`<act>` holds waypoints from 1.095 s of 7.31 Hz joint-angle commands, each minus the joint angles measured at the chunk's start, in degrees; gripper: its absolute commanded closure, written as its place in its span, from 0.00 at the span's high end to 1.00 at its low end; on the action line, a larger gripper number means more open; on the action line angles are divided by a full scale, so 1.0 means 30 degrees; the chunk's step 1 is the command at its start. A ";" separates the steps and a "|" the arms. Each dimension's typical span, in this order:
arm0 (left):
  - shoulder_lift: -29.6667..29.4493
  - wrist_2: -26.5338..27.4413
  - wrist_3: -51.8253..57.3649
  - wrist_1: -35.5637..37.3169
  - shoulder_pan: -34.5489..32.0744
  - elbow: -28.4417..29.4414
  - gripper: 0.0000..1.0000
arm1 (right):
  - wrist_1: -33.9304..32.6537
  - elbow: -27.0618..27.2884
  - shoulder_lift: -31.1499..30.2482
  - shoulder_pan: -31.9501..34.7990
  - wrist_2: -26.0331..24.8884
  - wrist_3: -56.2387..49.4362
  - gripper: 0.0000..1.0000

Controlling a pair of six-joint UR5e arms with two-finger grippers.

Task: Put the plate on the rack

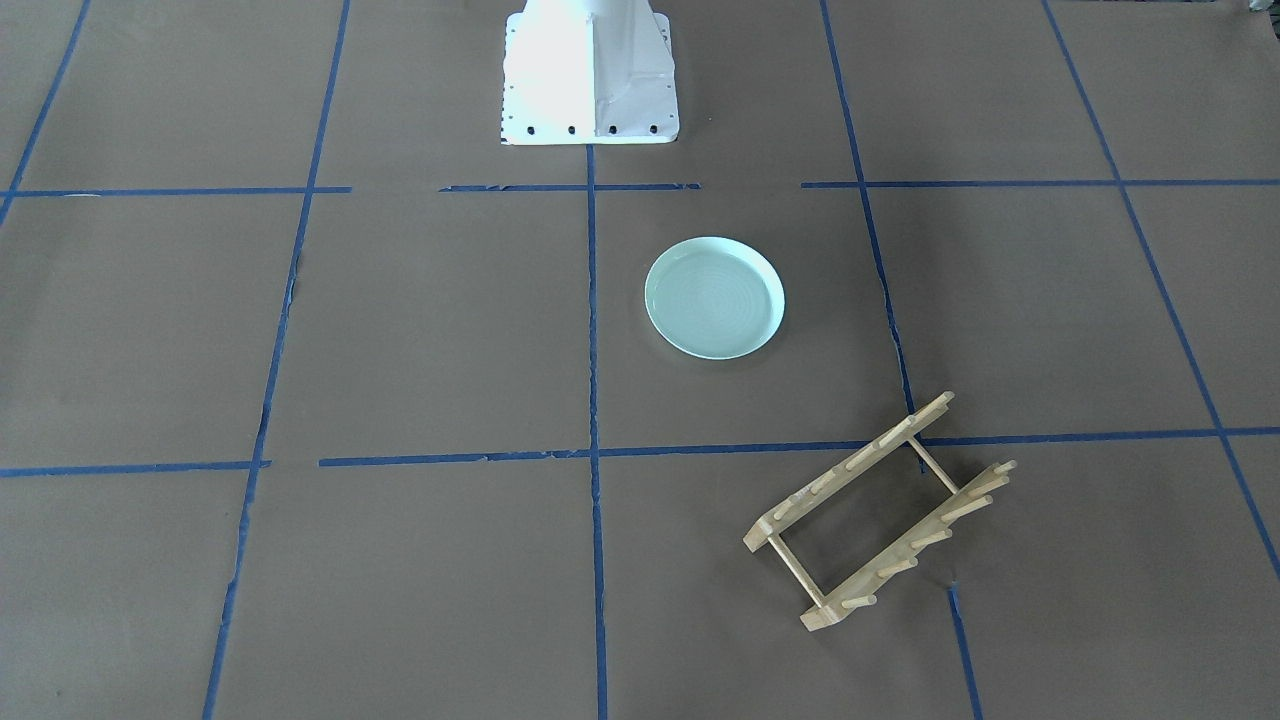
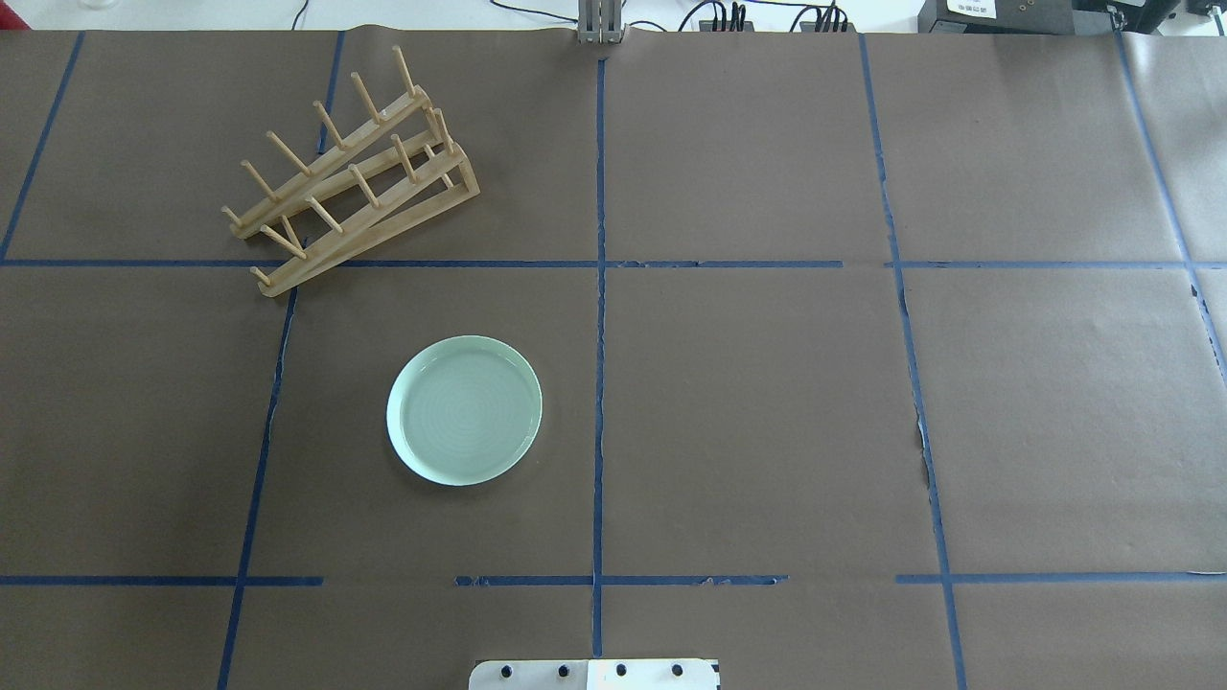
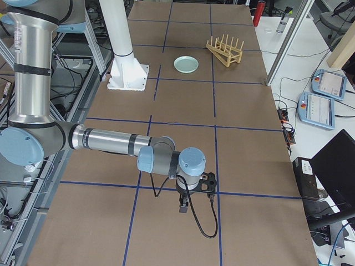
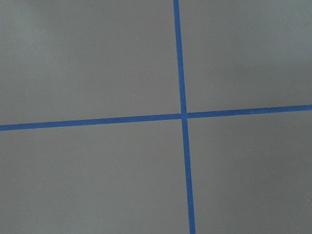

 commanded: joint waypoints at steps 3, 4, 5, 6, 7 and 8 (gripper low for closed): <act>-0.0036 -0.0030 0.0029 -0.0906 0.0059 -0.0042 1.00 | 0.0000 -0.0007 0.0000 0.0009 0.0000 -0.0001 1.00; -0.0037 -0.0407 -0.0203 -0.1401 0.0900 -0.0420 1.00 | 0.0000 -0.0007 0.0000 -0.0019 0.0000 -0.0001 1.00; -0.0182 -0.0816 -0.1046 -0.1435 0.1343 -0.1294 1.00 | 0.0000 -0.0007 0.0000 0.0009 0.0000 -0.0001 1.00; -0.0212 -0.0850 -0.2621 -0.2364 0.2102 -0.2724 1.00 | 0.0000 0.0022 0.0000 0.0010 0.0000 -0.0001 1.00; -0.0561 -0.0821 -0.6233 -0.3185 0.3705 -0.3869 1.00 | 0.0000 -0.0007 0.0000 0.0010 0.0000 -0.0001 1.00; -0.2014 -0.0618 -0.9547 -0.3251 0.5664 -0.3939 1.00 | 0.0000 -0.0007 0.0000 -0.0019 0.0000 -0.0001 1.00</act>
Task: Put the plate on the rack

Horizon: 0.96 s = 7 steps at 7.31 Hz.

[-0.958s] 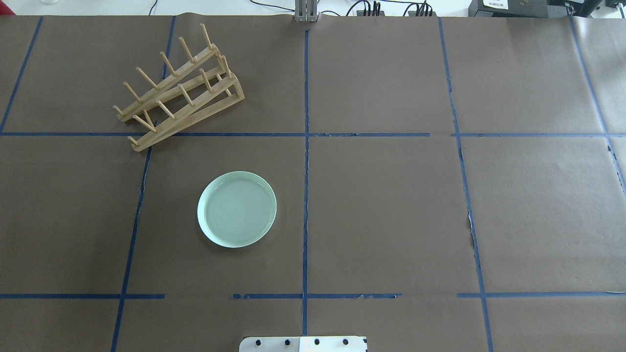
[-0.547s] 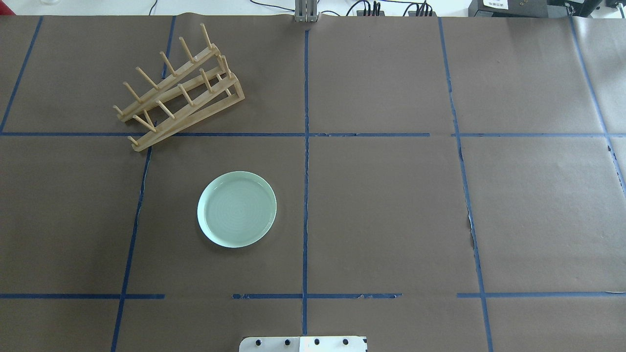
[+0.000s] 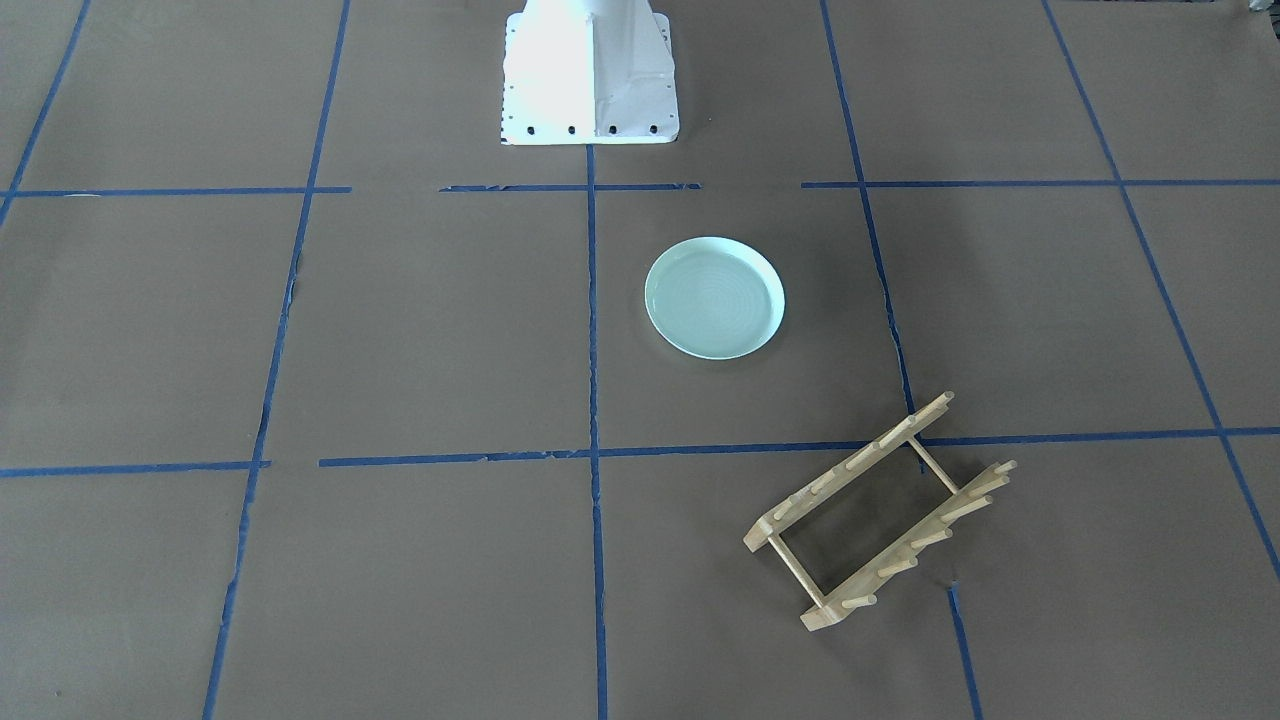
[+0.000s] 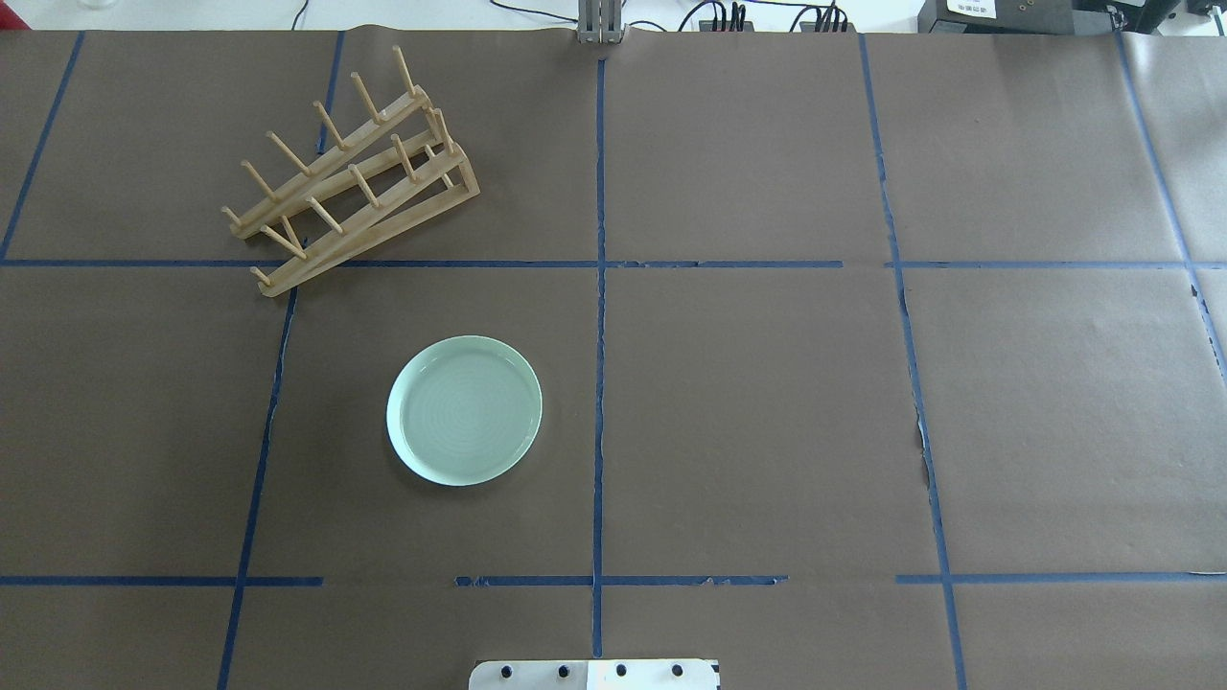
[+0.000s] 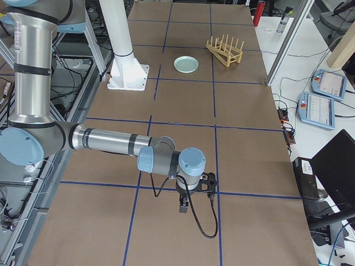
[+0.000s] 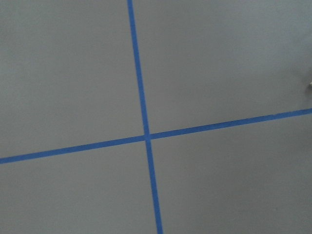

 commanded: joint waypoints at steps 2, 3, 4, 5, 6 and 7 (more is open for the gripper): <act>-0.5106 0.1825 -1.1584 -0.0384 0.5789 -0.0338 1.00 | 0.0001 0.0022 0.0000 -0.0021 0.0000 0.0000 1.00; -0.6807 0.2798 -1.4666 -0.0238 0.7634 -0.0103 1.00 | 0.0001 0.0022 0.0000 0.0008 0.0000 0.0000 1.00; -0.8303 0.2865 -1.7510 -0.0063 0.9103 0.0769 1.00 | 0.0001 0.0022 0.0000 -0.0021 0.0000 0.0000 1.00; -1.0552 0.3562 -1.9656 0.1418 1.0278 0.1909 1.00 | 0.0001 0.0022 0.0000 -0.0021 0.0000 0.0000 1.00; -1.2662 0.5222 -2.1157 0.3637 1.1740 0.3023 1.00 | 0.0001 0.0022 0.0000 -0.0021 0.0000 0.0000 1.00; -1.4105 0.5993 -2.2419 0.4472 1.3030 0.4600 1.00 | 0.0001 0.0022 0.0000 0.0008 0.0000 0.0000 1.00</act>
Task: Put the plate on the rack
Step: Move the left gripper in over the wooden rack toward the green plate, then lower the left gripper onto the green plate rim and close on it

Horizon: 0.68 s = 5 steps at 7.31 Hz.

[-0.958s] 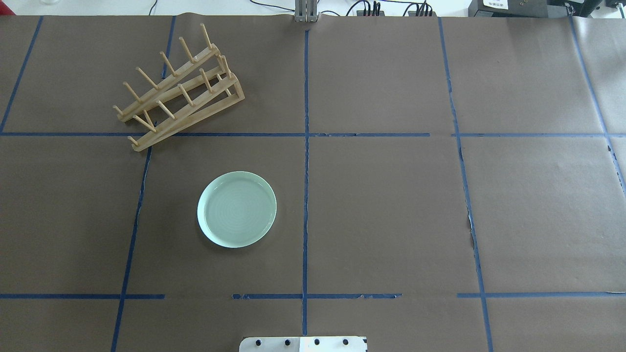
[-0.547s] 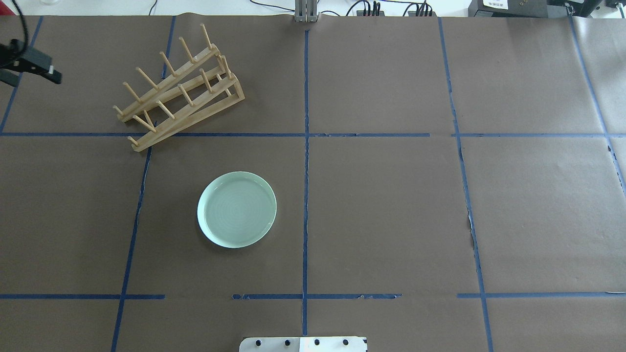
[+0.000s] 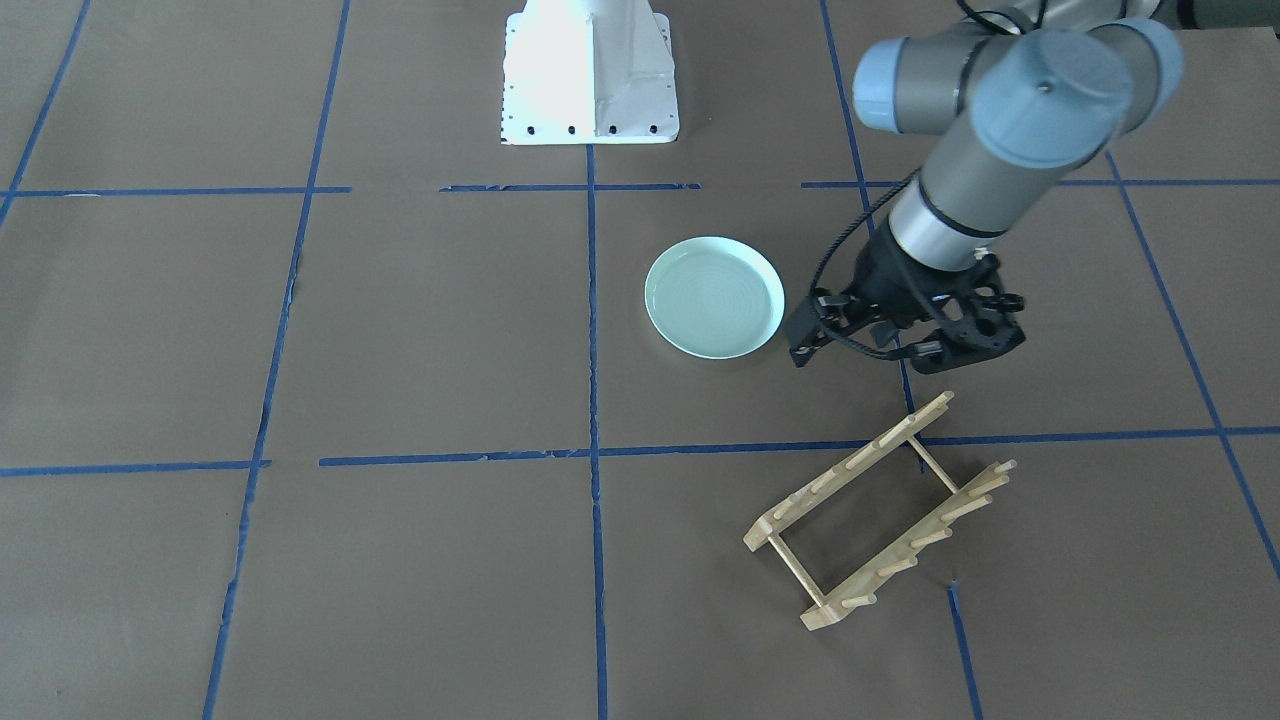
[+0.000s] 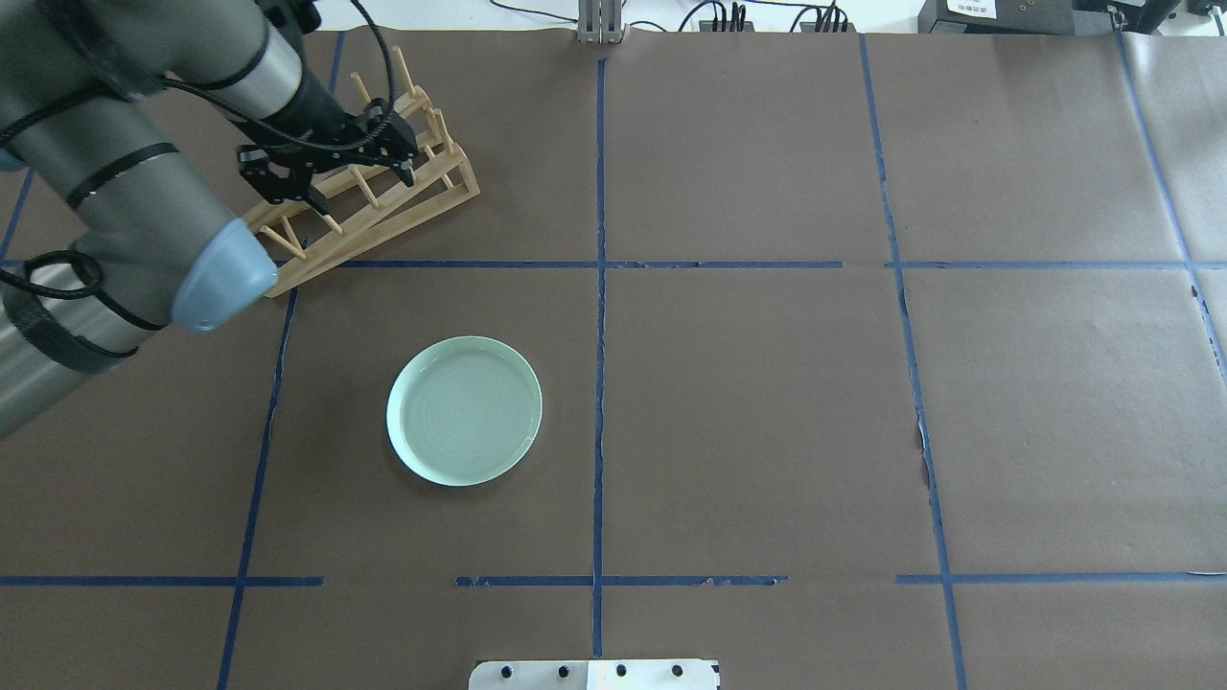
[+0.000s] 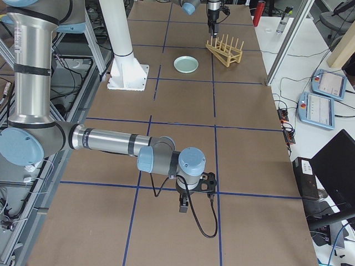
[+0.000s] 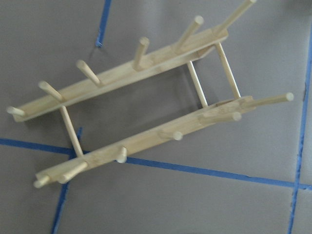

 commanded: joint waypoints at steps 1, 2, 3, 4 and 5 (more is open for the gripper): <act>-0.3450 0.1738 -0.3003 0.1554 0.2617 0.3883 1.00 | 0.0000 0.0001 -0.0001 -0.0006 0.0000 0.0000 1.00; -0.4043 0.2208 -0.3884 0.1554 0.3815 0.5036 1.00 | 0.0000 0.0001 -0.0001 -0.0007 0.0000 0.0000 1.00; -0.3933 0.2734 -0.4125 0.1583 0.4785 0.5134 0.99 | 0.0000 0.0001 -0.0001 0.0022 0.0000 0.0000 1.00; -0.3961 0.3175 -0.4156 0.1728 0.5577 0.5715 0.97 | 0.0000 0.0001 -0.0001 0.0023 0.0000 0.0000 1.00; -0.3990 0.3295 -0.4157 0.1729 0.6078 0.5866 0.88 | 0.0000 0.0001 -0.0001 0.0023 0.0000 0.0000 1.00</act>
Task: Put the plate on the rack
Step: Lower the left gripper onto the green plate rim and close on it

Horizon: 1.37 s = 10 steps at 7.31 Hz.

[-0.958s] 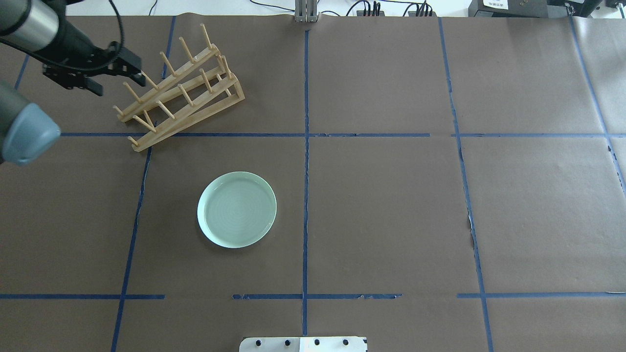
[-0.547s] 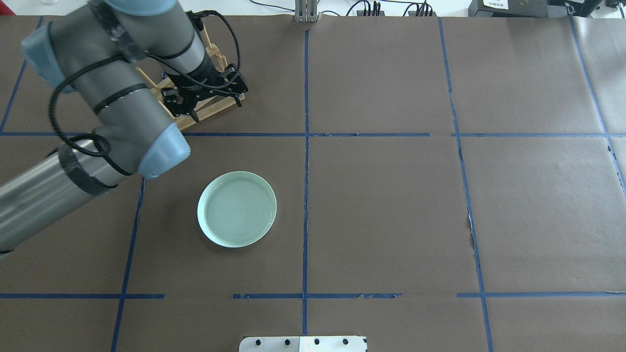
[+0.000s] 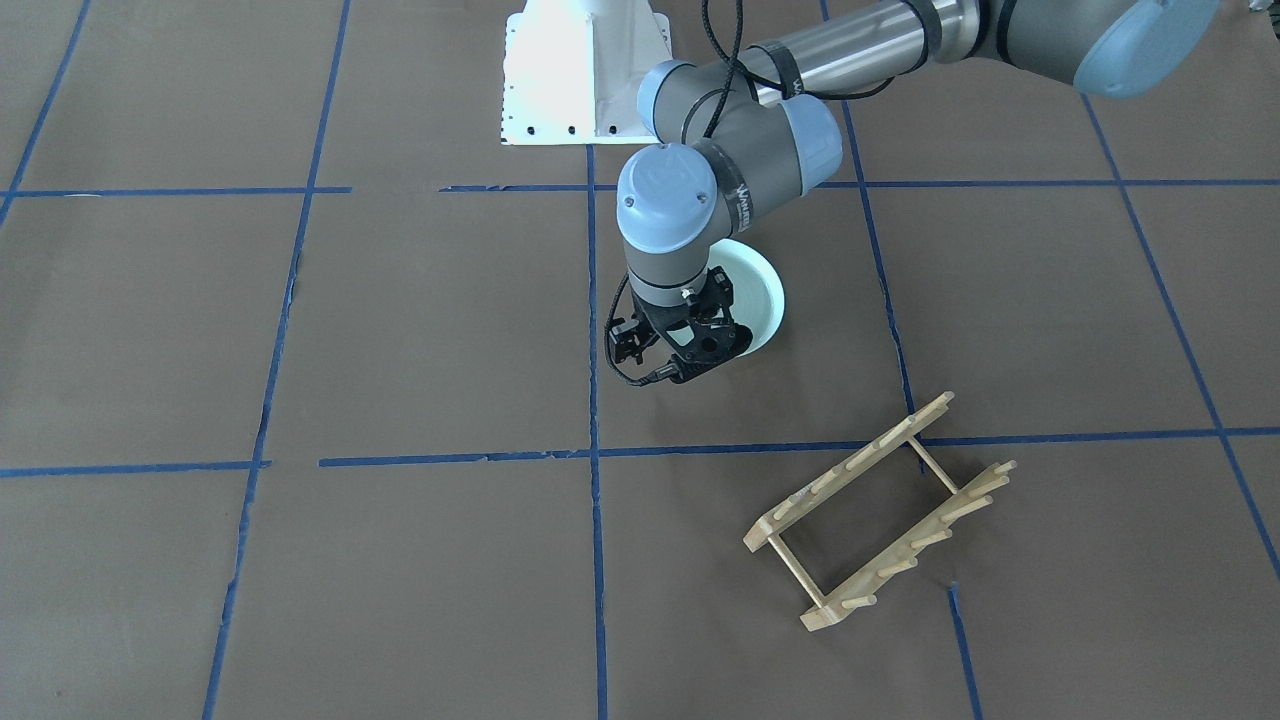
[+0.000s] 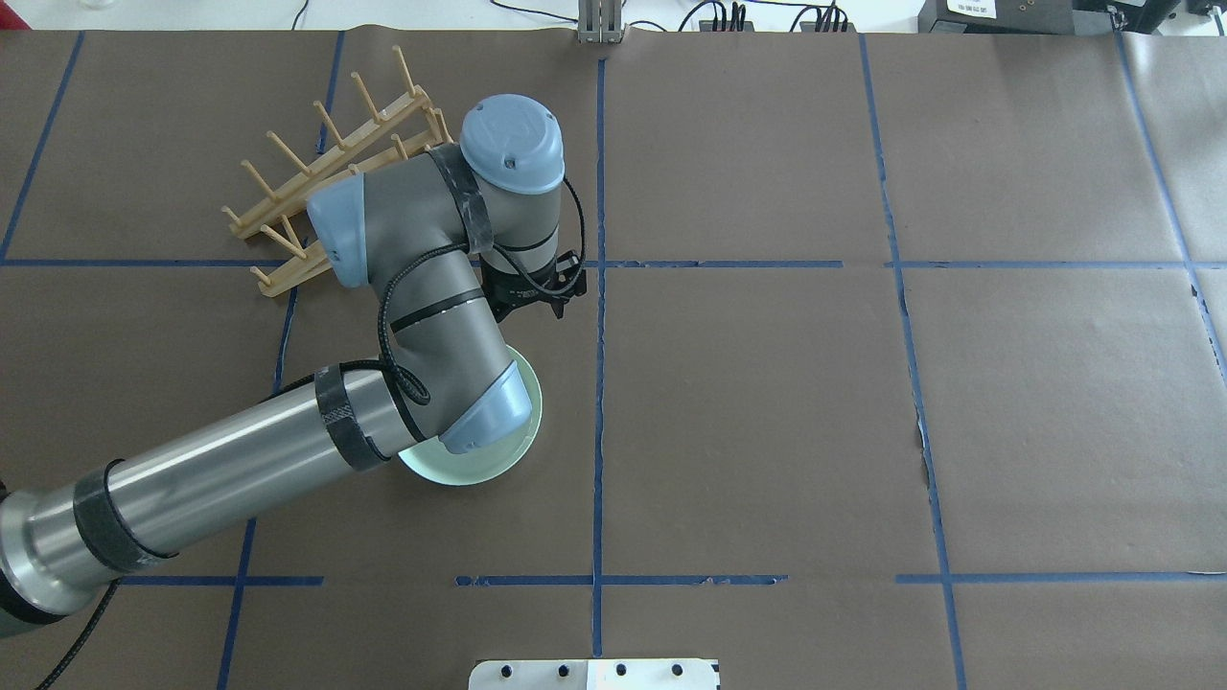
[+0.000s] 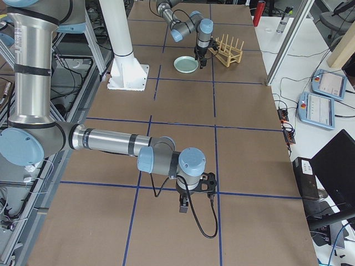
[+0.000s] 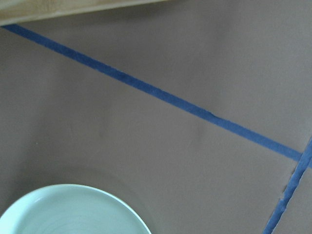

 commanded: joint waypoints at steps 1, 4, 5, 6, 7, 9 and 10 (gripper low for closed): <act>-0.0068 0.0336 -0.0126 0.0059 0.1242 0.0433 0.81 | 0.0000 0.0001 0.0000 -0.0023 0.0000 0.0000 1.00; -0.0068 0.0336 -0.0332 0.0030 0.1569 0.0346 0.43 | 0.0000 0.0001 0.0000 0.0006 0.0000 0.0000 1.00; -0.0097 0.0336 -0.0332 0.0030 0.1569 0.0287 0.31 | 0.0000 0.0001 0.0000 -0.0023 0.0000 0.0000 1.00; -0.0040 0.0365 -0.0303 0.0030 0.1569 0.0286 0.23 | 0.0000 0.0001 0.0000 -0.0024 0.0000 0.0000 1.00; -0.0010 0.0365 -0.0302 0.0030 0.1540 0.0257 0.23 | 0.0000 0.0001 0.0000 0.0005 0.0000 0.0000 1.00; 0.0078 0.0657 -0.0302 0.0030 0.1539 0.0257 0.23 | 0.0000 0.0001 0.0000 0.0005 0.0000 0.0000 1.00; 0.0107 0.0658 -0.0302 0.0030 0.1510 0.0257 0.23 | 0.0000 0.0001 0.0000 0.0006 0.0000 0.0000 1.00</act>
